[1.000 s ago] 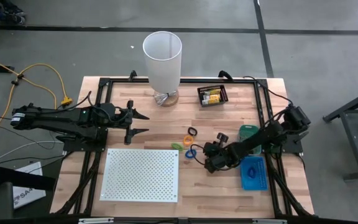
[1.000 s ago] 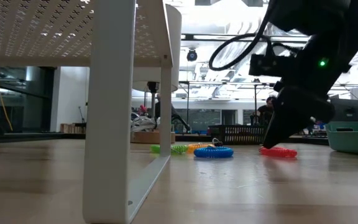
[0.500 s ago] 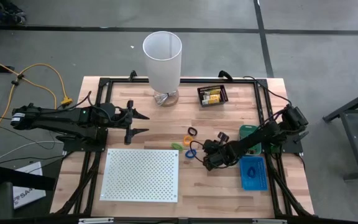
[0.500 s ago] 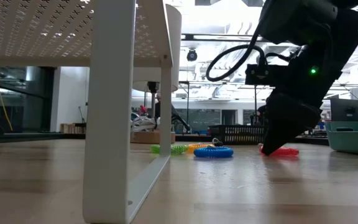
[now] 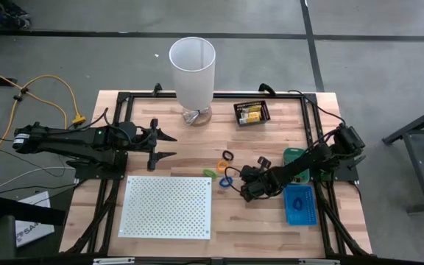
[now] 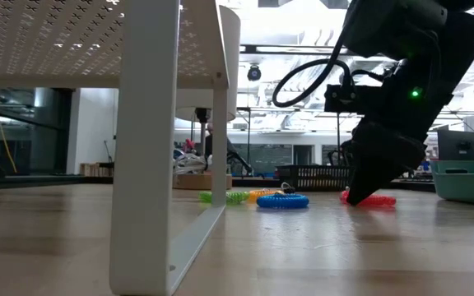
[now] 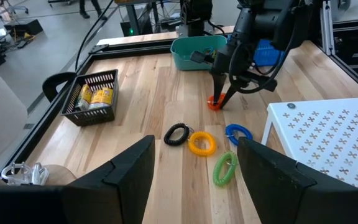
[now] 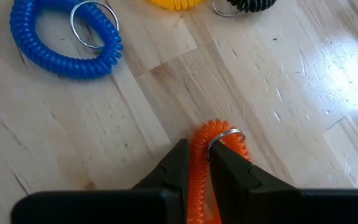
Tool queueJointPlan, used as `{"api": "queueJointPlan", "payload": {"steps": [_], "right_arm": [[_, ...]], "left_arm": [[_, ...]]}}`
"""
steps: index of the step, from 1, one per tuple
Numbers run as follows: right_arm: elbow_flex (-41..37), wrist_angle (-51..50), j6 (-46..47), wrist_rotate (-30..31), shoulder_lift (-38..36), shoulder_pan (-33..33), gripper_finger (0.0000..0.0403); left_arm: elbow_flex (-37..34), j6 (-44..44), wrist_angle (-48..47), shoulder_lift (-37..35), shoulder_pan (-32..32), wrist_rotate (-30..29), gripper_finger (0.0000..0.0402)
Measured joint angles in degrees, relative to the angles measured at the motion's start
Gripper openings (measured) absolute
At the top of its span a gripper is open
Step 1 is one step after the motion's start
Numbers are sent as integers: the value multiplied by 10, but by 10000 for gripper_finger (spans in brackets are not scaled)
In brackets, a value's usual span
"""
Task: Pick & Place Office Desk Supplies
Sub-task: Put the orange spring keychain into the blue bin
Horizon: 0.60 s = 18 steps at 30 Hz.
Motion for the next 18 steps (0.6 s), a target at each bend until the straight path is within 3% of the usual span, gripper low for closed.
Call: {"api": "queueJointPlan", "payload": {"steps": [6, 18], "right_arm": [[0, -1, -1, 0, 0, 0, 20], [-3, -5, -25, 1, -30, 0, 19]], "left_arm": [[0, 0, 0, 0, 0, 0, 221], [0, 0, 0, 0, 0, 0, 221]]}}
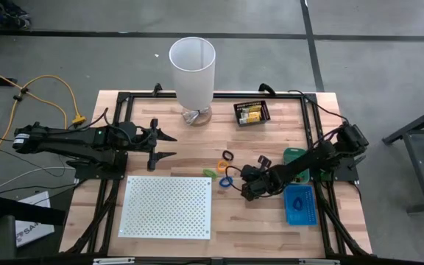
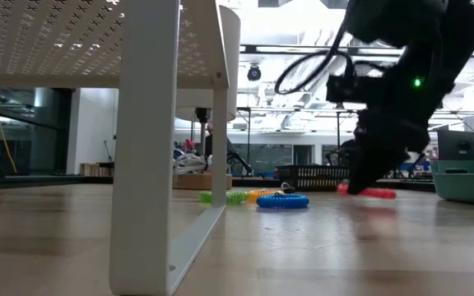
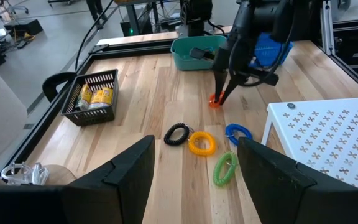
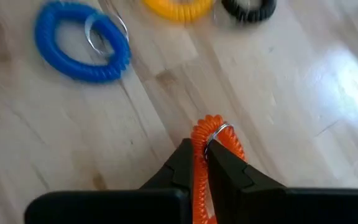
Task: Pick & Place Office Desk Supplies
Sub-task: Put the orange spring keychain into the blue bin
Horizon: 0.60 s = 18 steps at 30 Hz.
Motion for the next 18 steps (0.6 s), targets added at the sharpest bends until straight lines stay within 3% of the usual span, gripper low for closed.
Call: {"api": "queueJointPlan", "payload": {"steps": [10, 18], "right_arm": [[1, 2, -16, 35, -74, 21, 18], [2, 3, -18, 51, -88, 38, 18]], "left_arm": [[0, 0, 0, 0, 0, 0, 221], [0, 0, 0, 0, 0, 0, 221]]}}
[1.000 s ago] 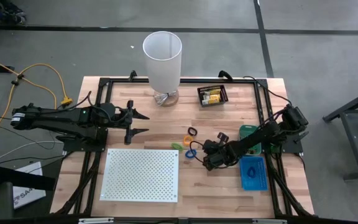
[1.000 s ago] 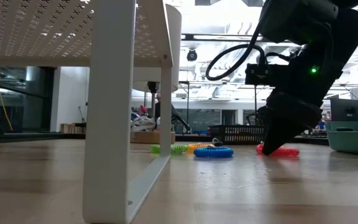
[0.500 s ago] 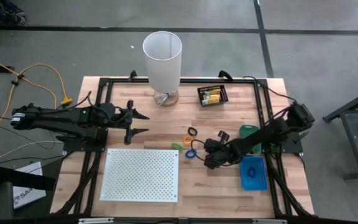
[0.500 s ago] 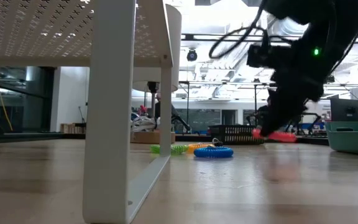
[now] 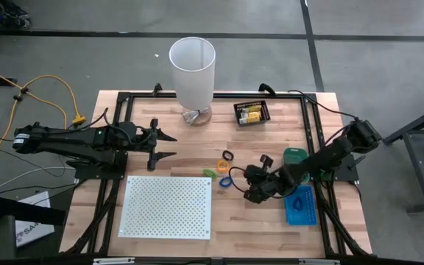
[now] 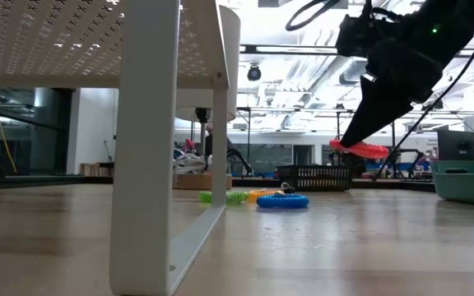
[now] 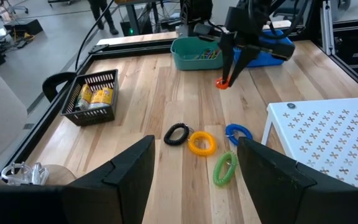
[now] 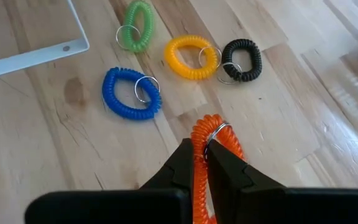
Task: Pick & Place Office Desk Supplies
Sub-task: Put the orange spring keychain into the blue bin
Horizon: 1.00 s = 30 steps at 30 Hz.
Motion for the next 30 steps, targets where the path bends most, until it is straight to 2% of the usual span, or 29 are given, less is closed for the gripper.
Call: {"api": "queueJointPlan", "payload": {"steps": [8, 22, 30], "right_arm": [[0, -17, 27, 6, -10, 22, 18], [1, -172, 227, 3, -75, 142, 18], [1, -268, 336, -39, -103, 216, 18]], "left_arm": [[0, 0, 0, 0, 0, 0, 221], [0, 0, 0, 0, 0, 0, 221], [0, 0, 0, 0, 0, 0, 221]]}}
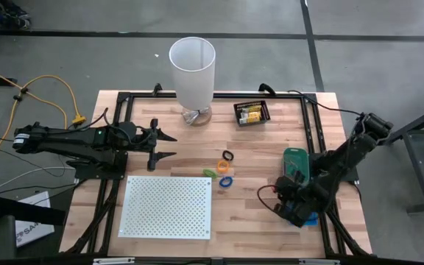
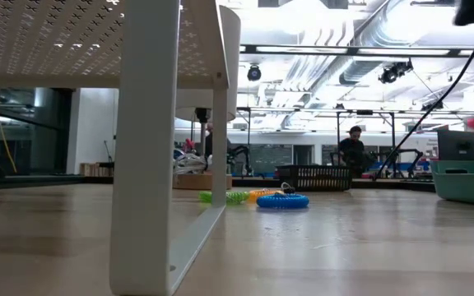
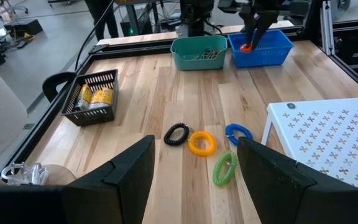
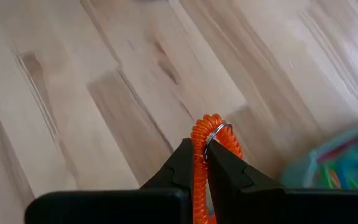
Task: Pick & Place Office Desk Supplies
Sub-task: Put the orange spring keychain into the blue bin
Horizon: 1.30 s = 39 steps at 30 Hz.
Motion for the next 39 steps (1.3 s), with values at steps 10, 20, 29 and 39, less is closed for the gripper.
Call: {"api": "queueJointPlan", "payload": {"steps": [10, 20, 29, 39], "right_arm": [[0, -66, 142, -32, -15, 105, 18], [0, -88, 275, -46, -15, 185, 18], [0, -95, 281, -47, -15, 186, 18], [0, -72, 297, -72, 50, 186, 18]], "left_arm": [[0, 0, 0, 0, 0, 0, 221], [0, 0, 0, 0, 0, 0, 221], [0, 0, 0, 0, 0, 0, 221], [0, 0, 0, 0, 0, 0, 221]]}}
